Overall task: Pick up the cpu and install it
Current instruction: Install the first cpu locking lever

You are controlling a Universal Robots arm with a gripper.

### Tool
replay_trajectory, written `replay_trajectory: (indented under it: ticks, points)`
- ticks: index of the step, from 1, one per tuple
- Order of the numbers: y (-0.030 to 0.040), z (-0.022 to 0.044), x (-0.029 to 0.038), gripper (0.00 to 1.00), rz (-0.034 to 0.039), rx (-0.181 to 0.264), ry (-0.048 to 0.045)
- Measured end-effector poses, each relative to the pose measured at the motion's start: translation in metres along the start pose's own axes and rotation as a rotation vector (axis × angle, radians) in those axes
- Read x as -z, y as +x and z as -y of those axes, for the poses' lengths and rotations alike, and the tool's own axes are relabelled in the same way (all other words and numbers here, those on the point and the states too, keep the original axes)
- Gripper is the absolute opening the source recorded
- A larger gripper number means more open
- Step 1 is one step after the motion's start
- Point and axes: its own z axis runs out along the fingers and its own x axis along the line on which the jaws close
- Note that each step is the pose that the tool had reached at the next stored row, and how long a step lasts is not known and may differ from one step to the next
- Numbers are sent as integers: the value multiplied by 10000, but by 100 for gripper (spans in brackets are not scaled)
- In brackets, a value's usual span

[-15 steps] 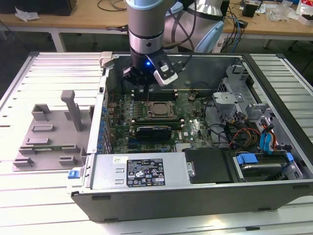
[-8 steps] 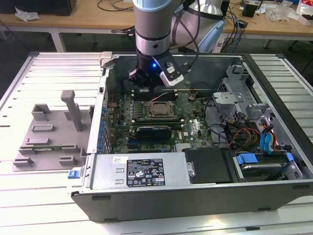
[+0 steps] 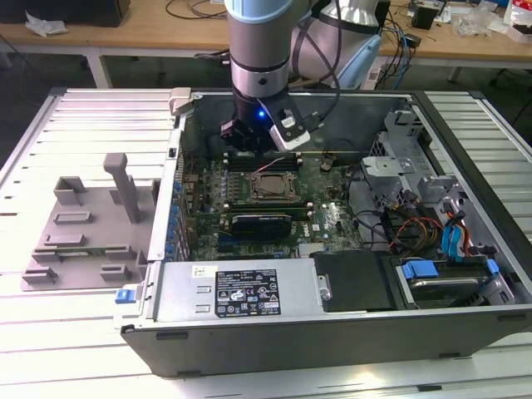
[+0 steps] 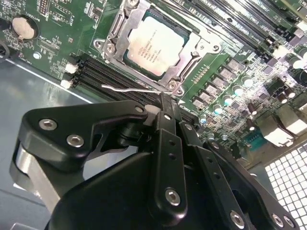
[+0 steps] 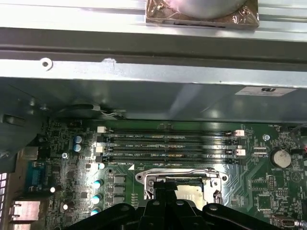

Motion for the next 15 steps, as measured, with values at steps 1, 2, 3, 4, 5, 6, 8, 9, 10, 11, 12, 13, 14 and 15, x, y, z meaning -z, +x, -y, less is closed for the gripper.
replay_trajectory:
  ticks: [1, 2, 3, 4, 5, 6, 8, 9, 10, 11, 12, 13, 14, 15]
  points:
    - [-2, 2, -11, 11, 2, -10, 0]
    - [-9, 4, -24, 11, 8, -44, 2]
    - [-14, 5, -30, 11, 16, -88, 4]
    - [-16, 7, -37, 11, 26, -148, 8]
    - [-18, 10, -54, 11, 64, -356, 17]
    - [-18, 11, -63, 11, 84, -480, 24]
    - [-23, 15, -85, 11, 130, -739, 36]
    - [-34, 17, -94, 11, 157, -895, 41]
    - [-45, 17, -103, 11, 185, -1053, 41]
    - [-50, 12, -110, 11, 199, -1130, 42]
    - [-53, 1, -115, 11, 207, -1177, 45]
    - [-56, -10, -121, 11, 213, -1214, 46]
    - [-65, -23, -128, 11, 226, -1279, 50]
    - [-81, -25, -137, 11, 244, -1377, 53]
